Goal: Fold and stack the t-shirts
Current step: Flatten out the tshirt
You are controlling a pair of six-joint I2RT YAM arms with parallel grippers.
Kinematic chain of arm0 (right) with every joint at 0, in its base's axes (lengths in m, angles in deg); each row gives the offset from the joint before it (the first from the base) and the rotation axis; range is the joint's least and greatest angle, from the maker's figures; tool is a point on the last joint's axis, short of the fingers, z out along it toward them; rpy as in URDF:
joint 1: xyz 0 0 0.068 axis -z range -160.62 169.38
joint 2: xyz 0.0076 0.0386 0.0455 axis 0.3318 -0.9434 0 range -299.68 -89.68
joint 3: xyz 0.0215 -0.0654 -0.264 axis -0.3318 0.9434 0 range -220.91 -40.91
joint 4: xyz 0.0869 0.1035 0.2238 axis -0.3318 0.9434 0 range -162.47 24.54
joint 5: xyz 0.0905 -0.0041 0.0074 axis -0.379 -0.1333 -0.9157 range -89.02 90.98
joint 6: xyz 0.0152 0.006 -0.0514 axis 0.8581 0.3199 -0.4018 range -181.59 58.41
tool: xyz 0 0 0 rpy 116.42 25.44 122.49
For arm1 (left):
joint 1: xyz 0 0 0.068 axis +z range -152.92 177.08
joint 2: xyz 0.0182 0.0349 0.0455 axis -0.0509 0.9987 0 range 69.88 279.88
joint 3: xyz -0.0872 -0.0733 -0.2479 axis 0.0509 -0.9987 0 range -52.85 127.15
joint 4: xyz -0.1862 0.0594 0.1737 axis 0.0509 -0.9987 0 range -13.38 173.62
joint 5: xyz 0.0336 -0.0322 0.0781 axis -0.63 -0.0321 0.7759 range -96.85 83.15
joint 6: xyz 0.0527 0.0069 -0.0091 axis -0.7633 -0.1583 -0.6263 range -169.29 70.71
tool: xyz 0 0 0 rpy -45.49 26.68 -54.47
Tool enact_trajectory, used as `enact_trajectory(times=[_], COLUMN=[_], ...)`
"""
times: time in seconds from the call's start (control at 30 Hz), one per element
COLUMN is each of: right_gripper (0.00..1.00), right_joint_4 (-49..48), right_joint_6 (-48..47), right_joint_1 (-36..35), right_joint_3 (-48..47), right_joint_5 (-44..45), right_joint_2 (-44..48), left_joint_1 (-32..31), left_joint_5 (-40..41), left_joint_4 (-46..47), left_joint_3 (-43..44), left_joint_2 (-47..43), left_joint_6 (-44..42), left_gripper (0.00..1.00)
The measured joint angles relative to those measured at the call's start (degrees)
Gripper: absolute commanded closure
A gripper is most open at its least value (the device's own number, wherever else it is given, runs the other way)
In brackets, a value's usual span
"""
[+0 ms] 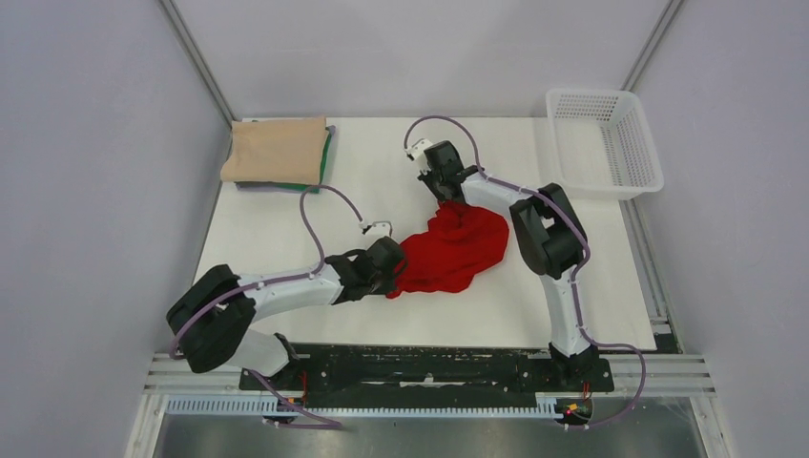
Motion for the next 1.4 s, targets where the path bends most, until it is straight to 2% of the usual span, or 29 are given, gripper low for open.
enact_trajectory(times=[0.1,0.2,0.43,0.57,0.7,0.87,1.1,1.27,1.4], right_gripper=[1.0,1.0,1.0,1.0,1.0,1.0,1.0,1.0,1.0], right_joint_4=[-1.73,-3.69,-11.8,-14.84,-14.91,-10.51,-5.05,-2.86,-1.14], right_joint_6=[2.4,5.01,11.08,13.6,14.88,15.87,19.32,20.48,20.46], right_joint_1=[0.07,0.42,4.17,5.16,5.03,5.03,4.76,4.76,4.76], right_joint_3=[2.89,9.27,25.49,29.38,29.7,27.89,23.08,17.55,17.46], right_joint_5=[3.93,8.09,16.94,21.0,23.52,24.2,14.8,11.8,13.27], right_joint_2=[2.38,9.79,41.75,58.1,68.81,77.48,88.65,91.34,90.36], left_joint_1=[0.0,0.04,0.07,0.07,0.11,0.11,0.04,0.04,0.04], left_joint_5=[3.21,6.91,15.19,20.04,23.65,24.24,14.64,11.72,13.64], left_joint_4=[-3.91,-8.55,-15.76,-17.86,-18.25,-18.01,-15.87,-16.41,-18.47], left_joint_3=[-0.02,-0.02,1.44,5.33,10.58,16.22,20.59,22.08,22.71], left_joint_2=[-4.15,-11.41,-32.28,-42.8,-50.16,-58.58,-67.12,-67.1,-63.47], left_joint_6=[0.0,0.0,-0.7,-2.89,-5.35,-9.35,-11.39,-11.3,-10.51], left_gripper=[0.98,0.98,0.98,0.98,0.98,0.98,0.98,0.98,0.98])
